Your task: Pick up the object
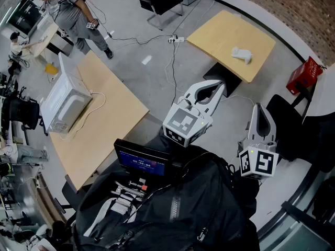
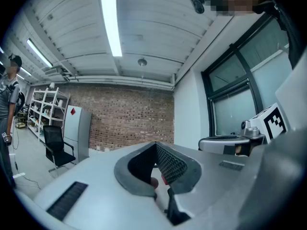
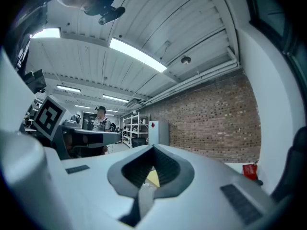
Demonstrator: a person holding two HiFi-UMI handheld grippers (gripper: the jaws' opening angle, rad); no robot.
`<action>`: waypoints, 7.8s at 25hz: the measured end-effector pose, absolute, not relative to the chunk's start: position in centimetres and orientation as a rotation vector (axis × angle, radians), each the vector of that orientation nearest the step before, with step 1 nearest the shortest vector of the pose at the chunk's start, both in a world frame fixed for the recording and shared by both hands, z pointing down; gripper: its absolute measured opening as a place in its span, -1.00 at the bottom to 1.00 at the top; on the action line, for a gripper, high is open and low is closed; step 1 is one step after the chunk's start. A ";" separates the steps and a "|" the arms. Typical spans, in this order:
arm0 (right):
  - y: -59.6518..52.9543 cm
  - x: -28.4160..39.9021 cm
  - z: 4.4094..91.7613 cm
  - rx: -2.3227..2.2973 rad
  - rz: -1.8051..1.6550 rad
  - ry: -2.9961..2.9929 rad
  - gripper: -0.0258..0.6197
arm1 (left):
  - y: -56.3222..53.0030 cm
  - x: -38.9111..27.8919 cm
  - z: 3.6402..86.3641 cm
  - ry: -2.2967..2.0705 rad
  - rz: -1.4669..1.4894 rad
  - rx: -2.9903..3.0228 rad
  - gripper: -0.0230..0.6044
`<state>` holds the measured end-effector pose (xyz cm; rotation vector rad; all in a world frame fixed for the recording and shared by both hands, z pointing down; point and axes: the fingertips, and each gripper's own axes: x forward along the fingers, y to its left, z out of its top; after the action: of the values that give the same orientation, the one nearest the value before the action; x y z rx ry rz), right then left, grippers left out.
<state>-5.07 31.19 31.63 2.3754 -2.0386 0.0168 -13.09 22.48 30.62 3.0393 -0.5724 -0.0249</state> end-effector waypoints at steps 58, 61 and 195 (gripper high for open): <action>10.9 -4.3 39.6 2.018 0.163 -2.059 -0.91 | 3.3 -8.7 37.8 -0.650 0.120 2.885 -0.93; 9.2 -4.1 40.0 2.005 0.172 -2.044 -0.91 | 1.4 -8.6 38.1 -0.649 0.119 2.873 -0.93; -11.2 25.5 54.2 1.647 -0.114 -1.308 -0.47 | -15.8 10.2 55.0 -0.671 0.588 2.585 -0.93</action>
<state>25.54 -11.16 54.20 1.6474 -1.3077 -0.1137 10.24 -15.82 54.99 2.5851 -0.6712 0.5885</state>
